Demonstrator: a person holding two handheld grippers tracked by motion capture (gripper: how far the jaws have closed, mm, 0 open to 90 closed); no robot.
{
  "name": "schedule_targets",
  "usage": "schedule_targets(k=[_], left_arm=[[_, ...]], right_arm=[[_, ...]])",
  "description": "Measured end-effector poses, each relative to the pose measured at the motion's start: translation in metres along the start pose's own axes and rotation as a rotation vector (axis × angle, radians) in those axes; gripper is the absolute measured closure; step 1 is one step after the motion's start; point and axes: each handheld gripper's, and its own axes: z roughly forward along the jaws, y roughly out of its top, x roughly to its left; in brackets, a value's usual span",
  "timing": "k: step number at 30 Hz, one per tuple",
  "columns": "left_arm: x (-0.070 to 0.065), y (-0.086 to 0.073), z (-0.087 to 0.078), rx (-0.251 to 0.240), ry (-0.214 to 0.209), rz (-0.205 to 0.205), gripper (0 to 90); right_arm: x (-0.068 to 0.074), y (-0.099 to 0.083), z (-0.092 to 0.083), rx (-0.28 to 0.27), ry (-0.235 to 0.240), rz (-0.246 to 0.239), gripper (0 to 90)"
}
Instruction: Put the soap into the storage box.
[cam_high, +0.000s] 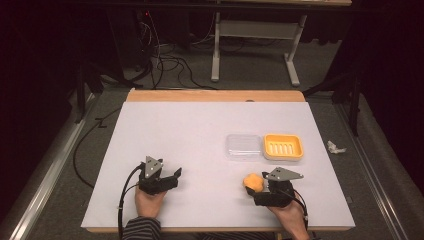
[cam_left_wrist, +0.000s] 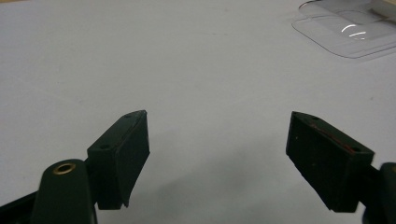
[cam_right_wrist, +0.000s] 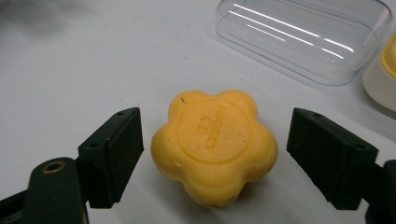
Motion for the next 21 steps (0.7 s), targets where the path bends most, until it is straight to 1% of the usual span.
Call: schedule_targets(k=[6,7,11,13,18,20,21], left_arm=[[0.0,0.0,0.0,0.0,0.0,-0.002,22.0],[0.0,0.0,0.0,0.0,-0.001,-0.002,22.0],[0.0,0.0,0.0,0.0,-0.004,-0.003,21.8],[0.0,0.0,0.0,0.0,-0.006,-0.002,21.7],[0.0,0.0,0.0,0.002,-0.006,-0.003,21.7],[0.0,0.0,0.0,0.003,-0.004,-0.003,21.8],[0.0,0.0,0.0,0.003,-0.004,-0.005,21.8]], right_arm=[[0.003,0.002,0.006,0.029,-0.001,-0.019,18.6],[0.004,0.003,0.009,0.038,-0.007,-0.034,18.6],[0.005,0.003,0.011,0.051,-0.013,-0.039,18.5],[0.006,0.003,0.015,0.067,-0.021,-0.058,18.6],[0.005,0.002,0.019,0.09,-0.022,-0.062,19.2],[0.004,0.001,0.021,0.094,-0.021,-0.077,20.1],[0.004,0.001,0.022,0.101,-0.019,-0.073,20.7]])
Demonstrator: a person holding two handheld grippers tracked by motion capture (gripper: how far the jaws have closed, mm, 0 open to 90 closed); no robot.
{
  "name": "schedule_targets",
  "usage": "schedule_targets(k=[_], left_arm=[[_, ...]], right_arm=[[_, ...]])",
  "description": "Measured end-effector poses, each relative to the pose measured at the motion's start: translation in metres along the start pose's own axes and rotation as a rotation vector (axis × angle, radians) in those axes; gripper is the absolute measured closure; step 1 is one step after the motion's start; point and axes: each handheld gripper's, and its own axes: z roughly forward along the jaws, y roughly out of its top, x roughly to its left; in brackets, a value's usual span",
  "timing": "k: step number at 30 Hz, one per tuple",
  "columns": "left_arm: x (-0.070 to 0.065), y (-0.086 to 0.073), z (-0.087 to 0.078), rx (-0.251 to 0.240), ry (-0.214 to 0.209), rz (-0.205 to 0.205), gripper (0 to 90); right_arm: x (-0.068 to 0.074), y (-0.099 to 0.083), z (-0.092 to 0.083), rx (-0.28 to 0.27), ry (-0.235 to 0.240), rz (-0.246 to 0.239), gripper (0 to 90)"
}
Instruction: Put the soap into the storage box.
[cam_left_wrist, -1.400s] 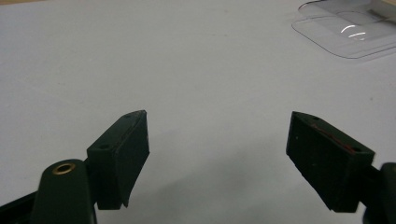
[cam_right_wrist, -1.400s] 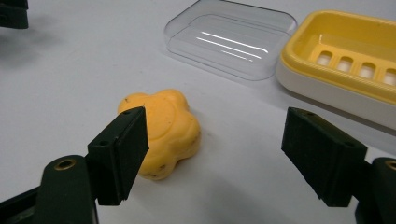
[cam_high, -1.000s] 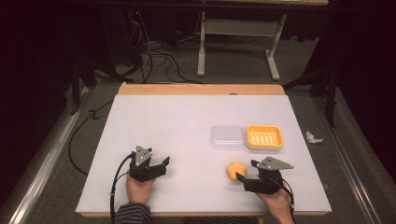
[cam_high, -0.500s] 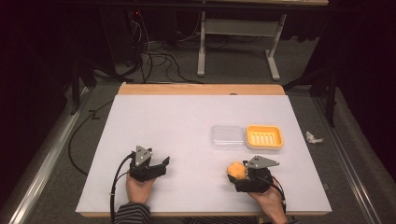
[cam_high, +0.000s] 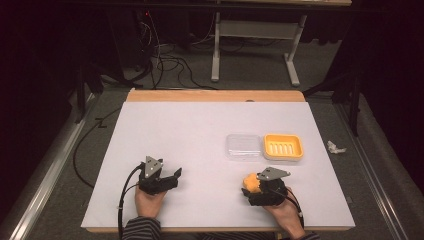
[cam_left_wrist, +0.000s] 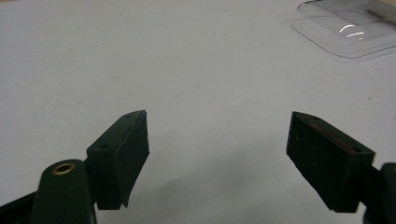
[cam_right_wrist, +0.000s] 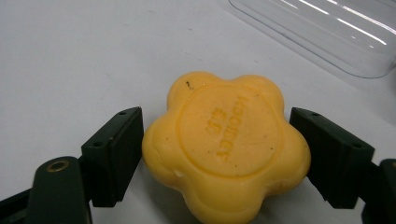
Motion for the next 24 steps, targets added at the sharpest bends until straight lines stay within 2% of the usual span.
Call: schedule_targets(k=[4,10,24], left_arm=[[-0.0001,0.0002,0.0004,-0.001,-0.001,-0.007,21.8],[0.0004,0.0002,0.0005,0.004,0.0,-0.004,22.0],[0.0006,0.0003,0.0012,0.009,0.005,-0.008,22.3]], right_arm=[[-0.0021,-0.002,0.0012,0.001,0.005,-0.008,24.3],[-0.0022,-0.0042,0.0007,-0.02,0.005,-0.016,24.9],[-0.0014,-0.0024,-0.0005,-0.022,0.004,-0.029,25.3]])
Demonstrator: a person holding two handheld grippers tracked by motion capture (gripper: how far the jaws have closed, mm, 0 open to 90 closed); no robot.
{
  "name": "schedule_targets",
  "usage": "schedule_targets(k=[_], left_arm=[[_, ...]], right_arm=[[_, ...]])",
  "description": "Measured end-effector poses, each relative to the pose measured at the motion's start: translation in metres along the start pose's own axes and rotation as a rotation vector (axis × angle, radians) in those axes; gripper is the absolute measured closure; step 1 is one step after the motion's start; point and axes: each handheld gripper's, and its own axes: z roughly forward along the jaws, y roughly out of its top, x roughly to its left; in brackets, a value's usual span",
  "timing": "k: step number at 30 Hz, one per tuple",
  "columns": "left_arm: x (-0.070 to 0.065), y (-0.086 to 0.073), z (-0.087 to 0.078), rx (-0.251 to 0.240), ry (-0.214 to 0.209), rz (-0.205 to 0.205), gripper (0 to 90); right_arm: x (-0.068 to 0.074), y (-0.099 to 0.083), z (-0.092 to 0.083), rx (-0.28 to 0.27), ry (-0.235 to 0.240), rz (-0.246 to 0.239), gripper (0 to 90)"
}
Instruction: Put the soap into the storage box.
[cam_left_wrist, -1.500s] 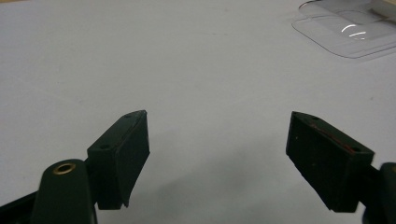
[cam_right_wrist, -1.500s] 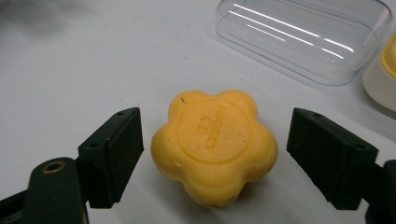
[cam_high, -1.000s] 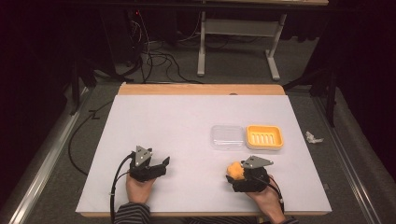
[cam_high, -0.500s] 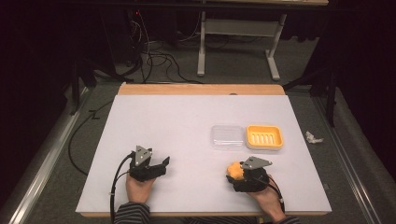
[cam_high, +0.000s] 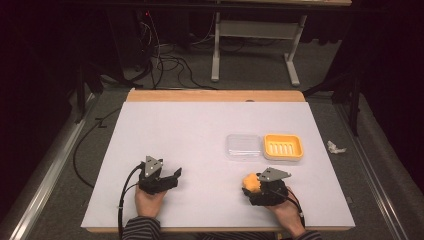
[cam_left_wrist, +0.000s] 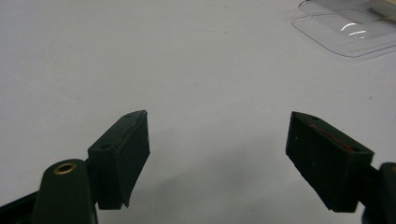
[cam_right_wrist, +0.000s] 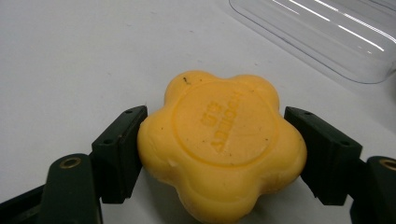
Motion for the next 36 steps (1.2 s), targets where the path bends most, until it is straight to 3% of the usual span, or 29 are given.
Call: schedule_targets(k=[15,36], left_arm=[[0.0,0.0,0.001,0.011,0.002,0.003,22.5],[0.001,0.0,0.001,0.006,0.009,-0.006,22.1]], right_arm=[[0.0,0.006,-0.009,-0.023,0.025,0.004,25.3],[-0.013,0.009,-0.027,-0.069,0.045,0.034,25.4]])
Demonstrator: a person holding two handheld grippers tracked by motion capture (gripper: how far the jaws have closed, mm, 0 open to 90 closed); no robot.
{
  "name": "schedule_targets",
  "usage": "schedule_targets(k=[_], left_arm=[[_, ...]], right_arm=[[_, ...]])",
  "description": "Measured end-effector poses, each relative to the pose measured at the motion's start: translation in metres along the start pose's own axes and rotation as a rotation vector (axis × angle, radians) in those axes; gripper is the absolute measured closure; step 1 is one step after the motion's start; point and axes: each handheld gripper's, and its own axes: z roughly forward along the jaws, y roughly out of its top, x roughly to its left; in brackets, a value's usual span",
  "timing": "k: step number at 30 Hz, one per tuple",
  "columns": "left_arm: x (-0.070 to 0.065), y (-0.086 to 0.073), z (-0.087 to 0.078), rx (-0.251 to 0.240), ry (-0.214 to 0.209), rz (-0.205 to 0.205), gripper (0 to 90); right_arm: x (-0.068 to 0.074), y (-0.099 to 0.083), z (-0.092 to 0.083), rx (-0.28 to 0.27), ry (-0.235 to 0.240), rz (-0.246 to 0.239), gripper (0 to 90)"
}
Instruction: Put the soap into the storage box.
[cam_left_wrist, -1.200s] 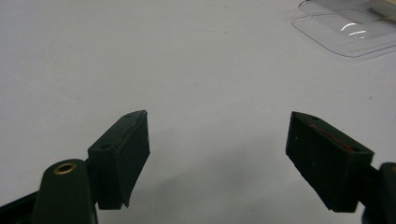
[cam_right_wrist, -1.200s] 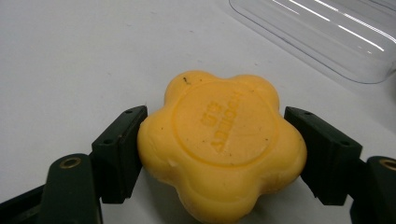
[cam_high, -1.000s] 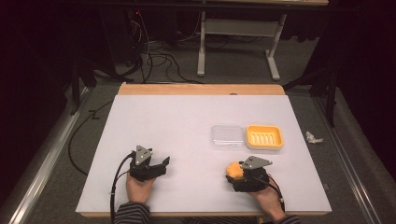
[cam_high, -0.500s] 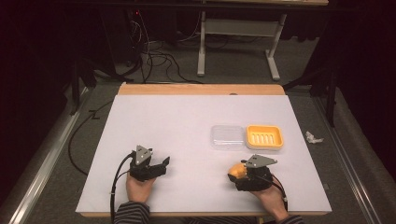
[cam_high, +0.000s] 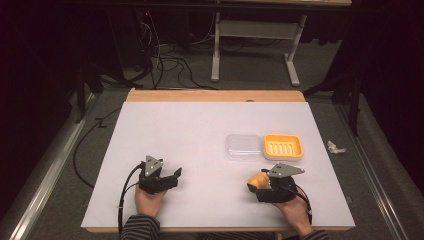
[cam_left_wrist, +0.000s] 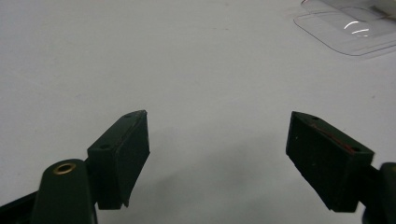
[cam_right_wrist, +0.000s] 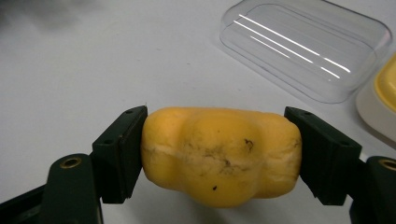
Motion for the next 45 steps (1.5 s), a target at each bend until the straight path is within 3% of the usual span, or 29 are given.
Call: schedule_targets(k=[9,10,12,22,45], left_arm=[[0.0,-0.001,0.0,-0.004,0.01,0.01,22.7],[0.0,-0.001,0.002,-0.003,0.026,0.008,22.7],[0.001,0.0,0.003,0.002,0.045,0.007,22.1],[0.0,0.0,0.002,-0.002,0.028,0.002,22.1],[0.0,-0.001,0.001,0.001,0.014,0.015,22.1]], right_arm=[[-0.014,-0.004,-0.015,-0.009,-0.041,0.026,25.5],[-0.018,-0.005,-0.017,-0.02,-0.048,0.049,25.5],[-0.021,-0.005,-0.018,-0.021,-0.059,0.051,25.5],[-0.034,0.002,-0.024,-0.033,-0.095,0.062,25.5],[-0.078,0.016,-0.035,-0.073,-0.17,0.148,25.6]])
